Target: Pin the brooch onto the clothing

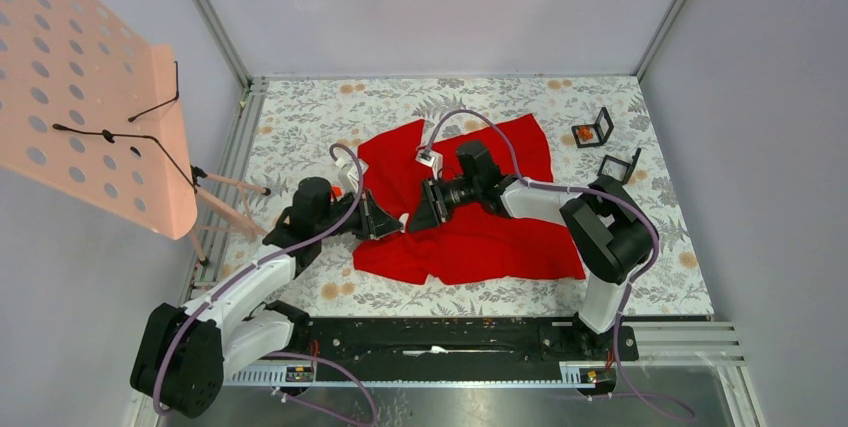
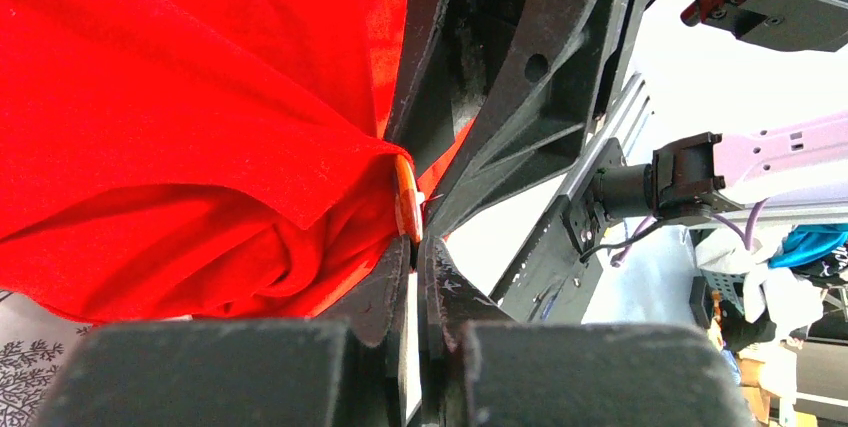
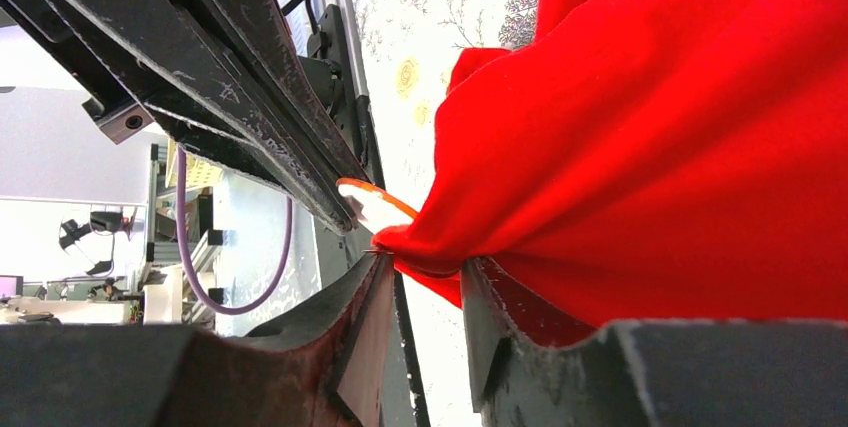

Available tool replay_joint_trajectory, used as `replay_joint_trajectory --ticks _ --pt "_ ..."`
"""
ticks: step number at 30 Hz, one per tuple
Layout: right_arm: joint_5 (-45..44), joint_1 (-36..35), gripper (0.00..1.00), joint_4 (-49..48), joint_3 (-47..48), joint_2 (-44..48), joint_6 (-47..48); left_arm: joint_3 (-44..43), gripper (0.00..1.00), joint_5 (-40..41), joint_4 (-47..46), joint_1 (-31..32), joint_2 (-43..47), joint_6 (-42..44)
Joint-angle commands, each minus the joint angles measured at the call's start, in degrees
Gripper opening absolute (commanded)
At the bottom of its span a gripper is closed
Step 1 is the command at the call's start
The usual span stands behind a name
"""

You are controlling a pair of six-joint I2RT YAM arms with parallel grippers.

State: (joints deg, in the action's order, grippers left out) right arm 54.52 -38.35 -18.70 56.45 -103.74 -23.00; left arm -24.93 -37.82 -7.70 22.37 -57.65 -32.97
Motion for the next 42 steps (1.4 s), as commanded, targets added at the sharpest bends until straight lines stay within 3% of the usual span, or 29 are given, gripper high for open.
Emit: replay_joint_trajectory --ticks 1,5,9,13,19,27,42 --pt "2.1 -1.6 0.39 -4.0 2.5 3.2 1.4 -5.1 0.00 -4.1 1.7 1.5 0.6 1.0" --pt "-3.3 -1.6 0.39 0.6 -0.3 7.5 7.1 -8.2 0.00 -1.8 7.5 1.1 0.5 1.9" --pt "-5.6 -1.5 0.52 7.3 -1.5 11.0 12.4 -8.7 0.00 -1.8 7.6 -0.5 0.1 0.0" --pt "-5.8 -0.1 0.62 5.2 -5.1 14.4 11.6 -9.8 0.00 -3.5 9.8 -1.9 -0.6 0.0" --pt "-3.9 2.2 0.67 -0.5 -7.5 16.7 8.1 -10.5 0.00 -8.9 10.1 -3.7 -1.3 -0.4" --pt "-2.1 2.8 0.65 -7.8 -6.6 13.8 3.1 -11.0 0.00 -15.4 10.2 -5.0 -2.0 0.8" --pt "4.3 2.7 0.54 -15.8 -5.2 8.4 -2.6 -10.8 0.00 -17.7 8.0 -5.5 -3.0 -0.1"
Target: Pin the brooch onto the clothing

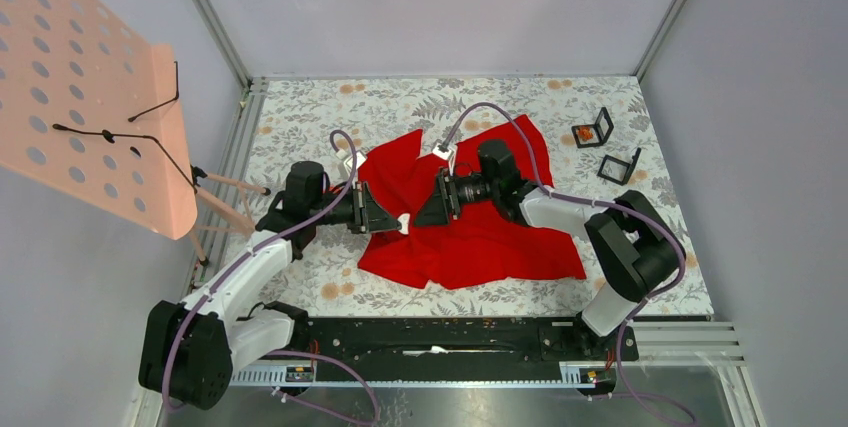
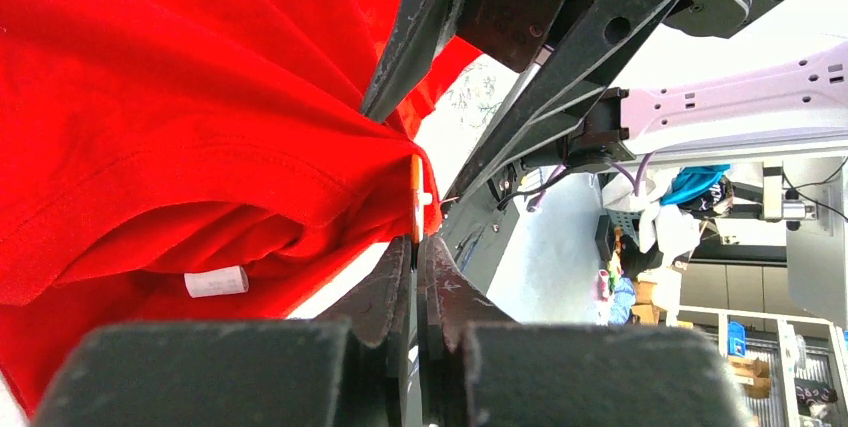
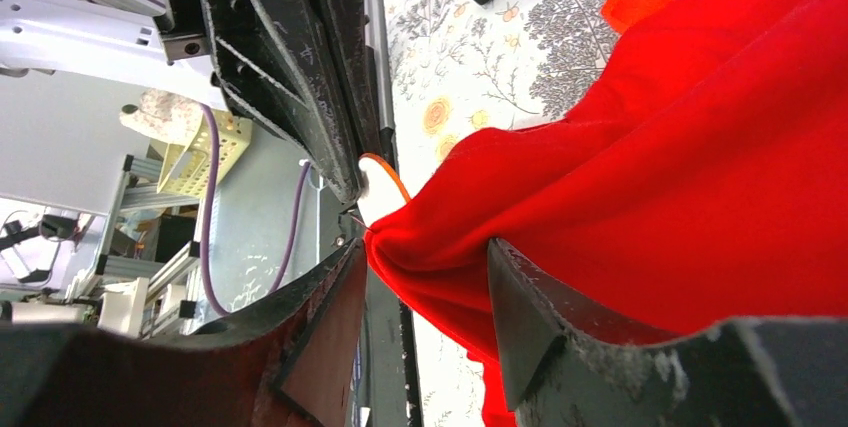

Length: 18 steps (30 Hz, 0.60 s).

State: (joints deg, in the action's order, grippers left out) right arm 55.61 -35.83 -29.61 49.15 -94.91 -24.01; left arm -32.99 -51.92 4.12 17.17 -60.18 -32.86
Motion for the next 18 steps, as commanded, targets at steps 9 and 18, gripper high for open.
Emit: replay_joint_trajectory --ticks 9,18 --pt "4.1 -0.6 0.56 -3.1 2.9 -1.4 -0.4 -2.7 0.00 -4.0 -5.4 -0.5 -1.3 -0.8" --pt "3.4 -1.5 0.54 -0.8 4.1 -2.3 0.9 -2.7 0.00 -4.5 -6.0 -0.6 -1.1 -1.0"
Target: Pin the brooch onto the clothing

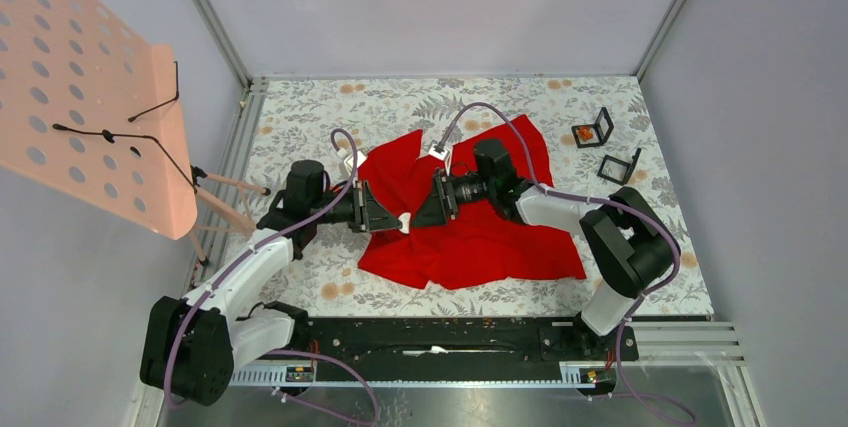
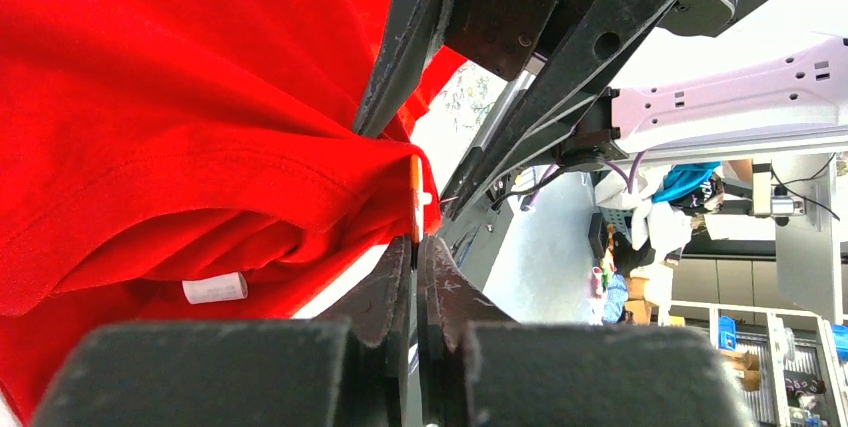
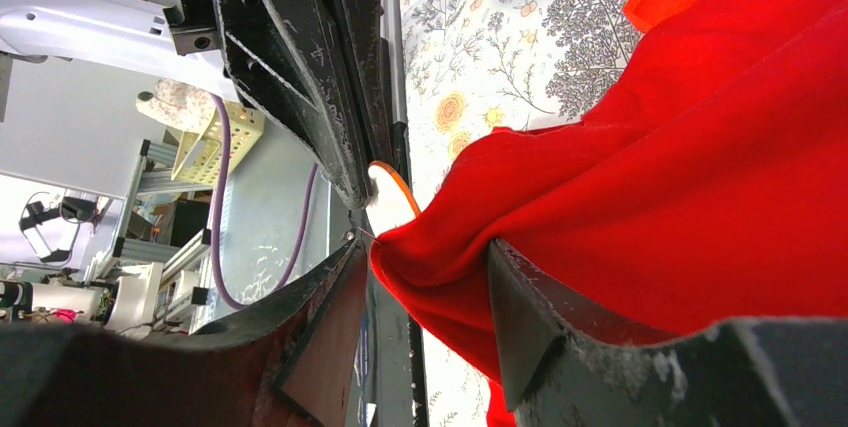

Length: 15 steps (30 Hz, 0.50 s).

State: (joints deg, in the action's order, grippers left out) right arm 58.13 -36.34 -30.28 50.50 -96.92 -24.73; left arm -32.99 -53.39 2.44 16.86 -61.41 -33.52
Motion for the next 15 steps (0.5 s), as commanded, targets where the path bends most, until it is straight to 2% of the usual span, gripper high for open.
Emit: replay_joint_trajectory --ticks 1,10,15 --pt "0.8 -1.0 0.54 0.0 2.8 -0.4 1.6 -2.6 0.00 -3.1 -4.2 -0.3 0.1 -0.3" --pt "0.1 -2.0 0.41 1.4 4.7 -2.1 1.7 -2.4 0.00 -4.2 -4.2 -0.3 0.2 0.2" --pt "0.3 -2.6 0.38 1.9 5.5 -2.9 1.9 -2.3 0.00 -4.8 -4.1 -0.3 0.2 0.4"
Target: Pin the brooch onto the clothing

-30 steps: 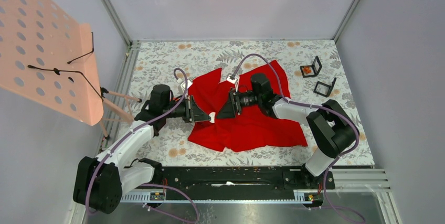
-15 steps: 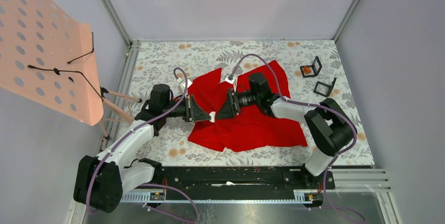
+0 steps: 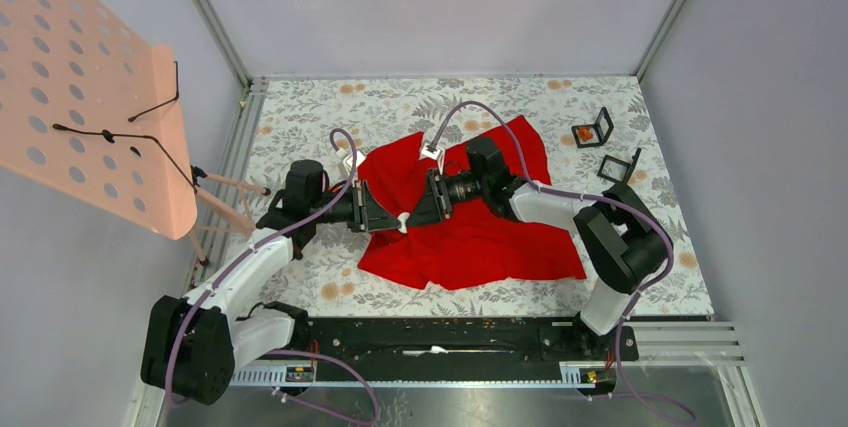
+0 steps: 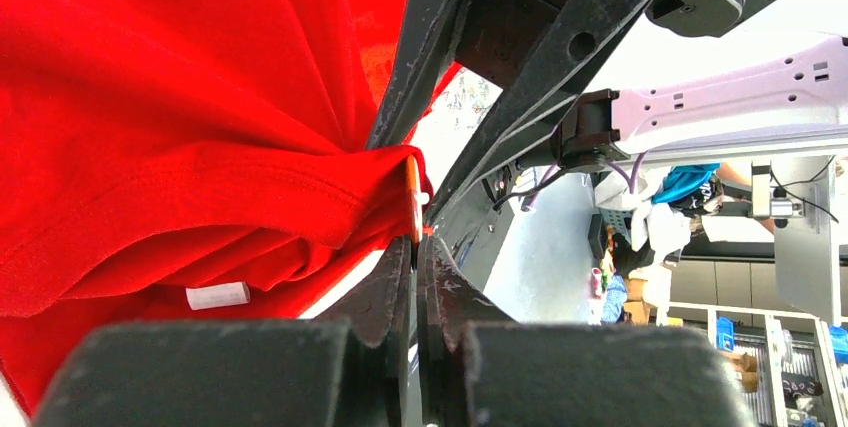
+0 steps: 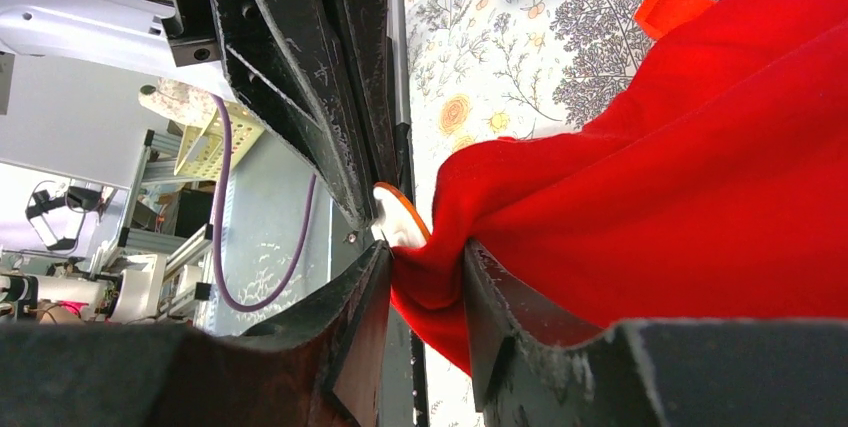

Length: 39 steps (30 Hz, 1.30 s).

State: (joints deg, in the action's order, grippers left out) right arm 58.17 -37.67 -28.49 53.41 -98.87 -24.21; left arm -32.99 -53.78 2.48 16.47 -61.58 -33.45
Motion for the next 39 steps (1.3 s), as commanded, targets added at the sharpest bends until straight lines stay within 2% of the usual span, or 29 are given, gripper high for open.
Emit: replay_joint_trajectory --ticks 1,18,23,39 --pt "0.2 -1.4 0.38 0.6 2.9 -1.1 1.5 -2.3 0.00 -4.6 -4.1 0.1 0.4 0.4" --pt "0.1 -2.4 0.32 5.9 5.6 -2.9 3.6 -2.1 0.00 -5.3 -4.1 0.1 0.7 0.8" --pt "-0.4 -3.7 0.32 12.6 7.8 -3.1 7.8 -2.1 0.00 -5.4 -4.1 0.1 0.4 0.8" --pt "-5.6 -3.9 0.32 11.8 8.6 -5.9 3.8 -1.6 0.00 -6.8 -4.9 0.2 2.2 1.2"
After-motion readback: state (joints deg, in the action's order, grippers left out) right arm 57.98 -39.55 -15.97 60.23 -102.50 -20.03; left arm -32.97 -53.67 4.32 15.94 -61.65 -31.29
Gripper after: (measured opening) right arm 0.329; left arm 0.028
